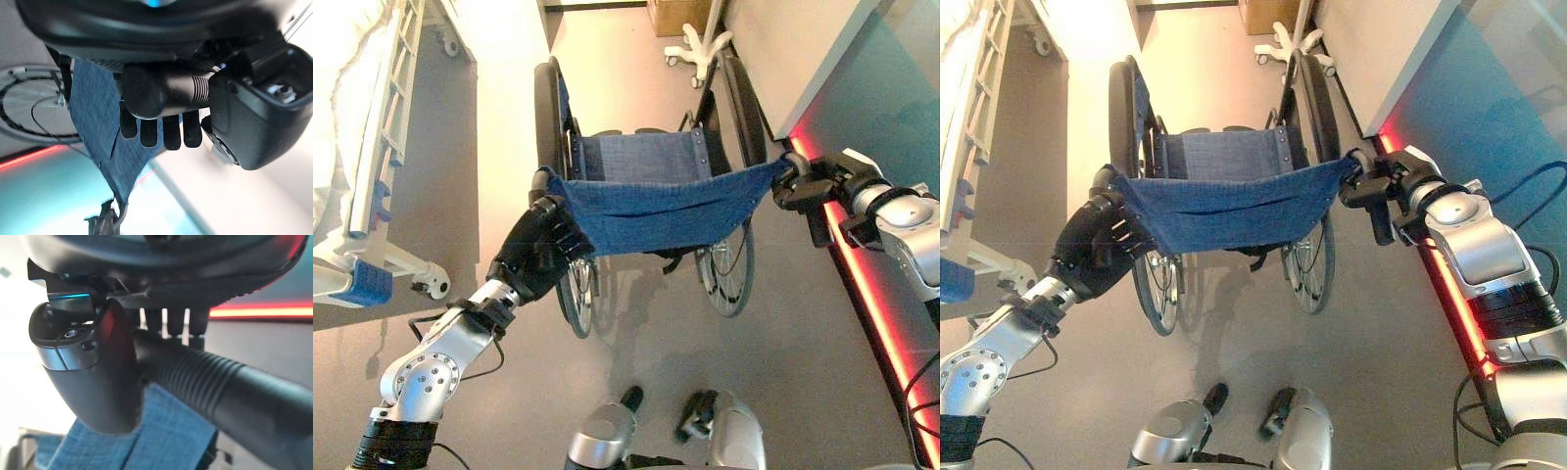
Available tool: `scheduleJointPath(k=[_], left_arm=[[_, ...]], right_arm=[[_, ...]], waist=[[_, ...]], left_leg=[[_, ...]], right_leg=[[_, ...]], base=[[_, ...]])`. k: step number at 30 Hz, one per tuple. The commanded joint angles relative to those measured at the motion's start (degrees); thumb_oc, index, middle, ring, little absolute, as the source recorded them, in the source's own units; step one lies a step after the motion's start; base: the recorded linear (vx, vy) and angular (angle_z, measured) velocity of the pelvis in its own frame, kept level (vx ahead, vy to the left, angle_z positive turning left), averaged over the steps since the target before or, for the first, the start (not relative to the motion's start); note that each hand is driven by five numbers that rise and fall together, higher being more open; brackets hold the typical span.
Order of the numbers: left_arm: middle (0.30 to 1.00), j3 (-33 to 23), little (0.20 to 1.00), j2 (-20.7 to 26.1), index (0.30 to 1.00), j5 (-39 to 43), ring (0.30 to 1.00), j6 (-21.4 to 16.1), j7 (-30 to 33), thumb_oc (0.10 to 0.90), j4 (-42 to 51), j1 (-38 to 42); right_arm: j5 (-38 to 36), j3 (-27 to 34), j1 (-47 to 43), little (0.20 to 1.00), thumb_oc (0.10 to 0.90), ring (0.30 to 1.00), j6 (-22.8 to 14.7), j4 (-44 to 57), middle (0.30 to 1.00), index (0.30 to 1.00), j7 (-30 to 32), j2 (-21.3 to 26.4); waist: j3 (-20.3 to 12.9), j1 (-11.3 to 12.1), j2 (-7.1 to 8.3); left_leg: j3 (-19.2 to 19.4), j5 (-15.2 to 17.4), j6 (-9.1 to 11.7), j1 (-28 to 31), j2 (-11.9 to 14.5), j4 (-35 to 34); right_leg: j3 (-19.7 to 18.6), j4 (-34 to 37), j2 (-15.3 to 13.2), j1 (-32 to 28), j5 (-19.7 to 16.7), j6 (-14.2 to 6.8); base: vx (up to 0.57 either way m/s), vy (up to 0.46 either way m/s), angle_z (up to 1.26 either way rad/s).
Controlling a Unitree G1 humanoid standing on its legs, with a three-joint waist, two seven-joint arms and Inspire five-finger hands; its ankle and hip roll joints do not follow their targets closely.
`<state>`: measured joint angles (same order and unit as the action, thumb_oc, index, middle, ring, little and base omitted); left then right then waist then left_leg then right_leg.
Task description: Push the wheelchair next to the bed
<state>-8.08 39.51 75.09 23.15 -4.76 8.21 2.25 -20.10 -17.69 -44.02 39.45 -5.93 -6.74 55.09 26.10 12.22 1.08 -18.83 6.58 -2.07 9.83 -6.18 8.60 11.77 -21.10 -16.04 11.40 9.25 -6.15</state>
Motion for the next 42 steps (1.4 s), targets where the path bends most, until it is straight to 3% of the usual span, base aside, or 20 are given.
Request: scheduleJointPath(k=[1,2,6,8,9,10,11,12,14,16,17,18,20,23,27,30,34,37,40,42], left_arm=[[0.3,-3.77,0.3,3.8,0.3,7.21,0.3,-12.73,-4.44,0.4,13.53,6.3],[0.3,-3.76,0.3,3.52,0.3,6.09,0.3,-11.99,-5.14,0.4,13.44,6.41],[0.3,-3.71,0.3,4.19,0.3,4.46,0.3,-11.3,-6.63,0.4,12.76,6.07],[0.3,-5.12,0.3,4.76,0.3,3.98,0.3,-11.49,-7.6,0.4,11.95,5.06],[0.3,-5.69,0.3,4.7,0.3,3.86,0.3,-11.54,-7.81,0.4,11.85,4.64],[0.3,-7.0,0.3,4.38,0.3,3.7,0.3,-11.63,-8.4,0.4,11.71,3.48],[0.3,-7.39,0.3,4.35,0.3,3.88,0.3,-11.56,-8.36,0.4,11.73,3.19],[0.3,-8.3,0.3,3.95,0.3,4.11,0.3,-11.65,-7.95,0.4,11.58,2.64],[0.3,-8.11,0.3,3.23,0.3,3.65,0.3,-11.88,-7.53,0.4,10.92,2.95],[0.3,-7.77,0.3,1.85,0.3,3.13,0.3,-11.89,-7.54,0.4,9.64,4.13],[0.3,-6.92,0.3,1.35,0.3,2.8,0.3,-12.13,-7.67,0.4,8.25,5.71],[0.3,-6.15,0.3,1.08,0.3,2.57,0.3,-12.16,-7.34,0.4,7.76,6.77],[0.3,-3.07,0.3,-0.09,0.3,1.55,0.3,-12.7,-7.1,0.4,5.67,9.91],[0.3,0.74,0.3,-2.15,0.3,-0.97,0.3,-14.17,-7.93,0.4,2.56,12.82],[0.3,1.18,0.3,-2.64,0.3,-1.26,0.3,-14.0,-7.4,0.4,2.28,13.89],[0.3,-0.19,0.3,-1.11,0.3,0.34,0.3,-12.29,-6.02,0.4,2.97,14.24],[0.3,-0.32,0.3,1.29,0.3,2.31,0.3,-9.58,-4.29,0.4,-0.19,17.71],[0.3,-0.08,0.3,3.82,0.3,3.83,0.3,-9.89,-5.21,0.4,-3.51,19.91],[0.3,-1.11,0.3,4.7,0.3,4.38,0.3,-9.67,-5.94,0.4,-4.78,20.39],[0.3,-1.64,0.3,4.89,0.3,4.24,0.3,-9.59,-6.03,0.4,-4.16,19.33]], right_arm=[[-0.68,-5.96,-12.14,0.3,0.4,0.3,-9.95,4.67,0.3,0.3,0.29,-5.97],[-2.5,-7.01,-13.5,0.3,0.4,0.3,-8.78,4.24,0.3,0.3,1.85,-5.47],[-7.01,-9.46,-15.97,0.3,0.4,0.3,-8.28,2.56,0.3,0.3,4.86,-3.77],[-10.27,-12.17,-18.27,0.3,0.4,0.3,-9.21,0.16,0.3,0.3,7.17,-4.13],[-10.34,-12.35,-18.33,0.3,0.4,0.3,-9.43,-0.16,0.3,0.3,7.28,-4.49],[-9.37,-11.89,-17.64,0.3,0.4,0.3,-9.72,-0.27,0.3,0.3,6.8,-5.08],[-8.82,-11.6,-17.25,0.3,0.4,0.3,-9.71,-0.09,0.3,0.3,6.54,-5.3],[-6.57,-10.18,-15.37,0.3,0.4,0.3,-10.22,0.75,0.3,0.3,5.09,-5.72],[-4.62,-8.18,-13.09,0.3,0.4,0.3,-10.54,1.96,0.3,0.3,3.47,-5.96],[-1.37,-5.99,-10.83,0.3,0.4,0.3,-10.41,3.53,0.3,0.3,1.28,-6.59],[0.87,-5.31,-10.68,0.3,0.4,0.3,-9.76,3.92,0.3,0.3,-0.09,-7.25],[1.42,-5.36,-11.1,0.3,0.4,0.3,-9.19,3.82,0.3,0.3,-0.28,-7.66],[2.92,-5.67,-12.12,0.3,0.4,0.3,-8.11,2.48,0.3,0.3,-0.07,-9.03],[4.12,-6.72,-13.13,0.3,0.4,0.3,-7.39,0.49,0.3,0.3,0.46,-10.86],[4.46,-7.52,-13.52,0.3,0.4,0.3,-6.96,-0.59,0.3,0.3,-0.5,-10.73],[3.15,-6.9,-13.16,0.3,0.4,0.3,-7.57,-1.06,0.3,0.3,-1.32,-9.46],[1.31,-6.27,-13.45,0.3,0.4,0.3,-7.69,-0.87,0.3,0.3,-3.3,-6.69],[-1.86,-6.47,-14.03,0.3,0.4,0.3,-8.51,-0.86,0.3,0.3,-3.52,-4.17],[-2.27,-5.09,-12.47,0.3,0.4,0.3,-9.48,-0.58,0.3,0.3,-4.74,-3.37],[-0.61,-3.46,-10.49,0.3,0.4,0.3,-10.01,0.21,0.3,0.3,-5.99,-3.46]], waist=[[-15.48,6.67,4.44],[-15.87,7.28,5.32],[-16.22,8.01,7.52],[-16.35,8.68,8.95],[-16.44,8.64,8.88],[-16.11,8.63,8.78],[-16.14,8.5,8.69],[-15.55,8.01,8.32],[-15.73,7.08,7.58],[-15.96,6.54,6.08],[-16.23,6.23,4.92],[-16.57,5.85,4.39],[-17.09,5.07,3.51],[-17.65,5.13,2.37],[-18.46,5.4,2.03],[-19.73,5.78,2.61],[-20.86,5.78,4.14],[-21.72,5.58,4.84],[-21.74,5.24,5.4],[-21.1,4.97,5.57]], left_leg=[[7.94,7.95,1.9,-0.14,3.16,3.62],[7.57,8.35,3.3,-1.18,5.18,5.16],[7.14,9.27,5.83,-2.54,8.55,8.41],[9.35,8.05,6.94,-4.26,11.32,13.8],[9.75,6.95,7.13,-5.2,11.77,15.76],[11.36,2.67,7.43,-8.56,12.23,22.56],[11.69,1.91,7.41,-9.89,12.32,24.77],[14.43,0.42,6.96,-13.43,11.99,31.88],[16.28,-0.24,6.96,-15.94,12.1,35.42],[16.9,1.05,6.75,-15.84,8.74,30.7],[18.5,1.21,6.49,-13.73,6.91,22.66],[20.21,0.76,6.46,-12.96,7.02,18.78],[24.63,-2.37,6.47,-12.54,7.88,9.97],[26.23,-8.97,7.37,-15.07,9.85,-0.16],[27.97,-16.12,8.5,-17.34,13.87,-5.39],[30.37,-13.29,7.72,-18.11,13.55,-4.67],[31.25,-8.62,5.51,-19.41,10.47,0.66],[30.78,-7.0,3.0,-18.26,6.6,-0.05],[29.35,-5.64,0.88,-17.48,2.8,-0.02],[29.86,-5.2,1.07,-19.1,2.04,2.56]], right_leg=[[0.33,8.24,-3.77,-10.74,-12.8,-6.11],[0.1,9.96,-2.12,-12.32,-10.32,-6.78],[-0.05,10.17,1.85,-13.41,-7.62,-5.98],[0.58,11.25,4.66,-14.26,-6.6,-3.41],[0.56,11.61,5.37,-14.48,-6.41,-2.76],[0.83,12.72,6.71,-15.53,-6.07,-1.02],[1.11,13.04,7.07,-15.7,-6.08,-0.53],[2.15,13.71,7.73,-16.32,-5.99,1.1],[3.29,13.9,8.52,-16.39,-5.8,1.97],[4.35,13.78,9.21,-16.38,-5.72,1.66],[5.11,13.54,9.87,-16.6,-5.27,1.2],[5.92,13.68,10.44,-16.92,-4.96,1.21],[7.8,14.84,11.69,-19.02,-4.01,1.75],[8.27,16.76,13.88,-22.35,-2.51,2.5],[8.04,16.93,15.56,-25.37,0.35,3.83],[9.42,14.09,15.41,-26.43,3.56,4.02],[9.89,6.82,14.25,-26.85,7.63,3.22],[10.27,-2.73,12.94,-25.24,5.74,0.89],[8.71,-10.16,11.77,-22.66,0.99,-1.97],[7.11,-6.88,12.68,-22.4,0.66,-1.6]], base=[[0.31,-0.53,0.28],[0.37,-0.593,0.51],[0.32,-0.461,0.76],[0.36,-0.48,0.18],[0.23,-0.337,0.13],[0.13,-0.229,0.1],[0.16,-0.299,-0.03],[0.15,-0.223,0.11],[0.16,-0.138,0.3],[0.21,0.019,0.37],[0.26,0.067,0.41],[0.28,0.072,0.48],[0.27,0.092,0.43],[0.32,0.111,0.16],[0.38,0.152,0.08],[0.38,0.188,0.03],[0.39,0.214,0.1],[0.4,0.307,0.22],[0.28,0.236,0.21],[0.19,0.101,0.16]])
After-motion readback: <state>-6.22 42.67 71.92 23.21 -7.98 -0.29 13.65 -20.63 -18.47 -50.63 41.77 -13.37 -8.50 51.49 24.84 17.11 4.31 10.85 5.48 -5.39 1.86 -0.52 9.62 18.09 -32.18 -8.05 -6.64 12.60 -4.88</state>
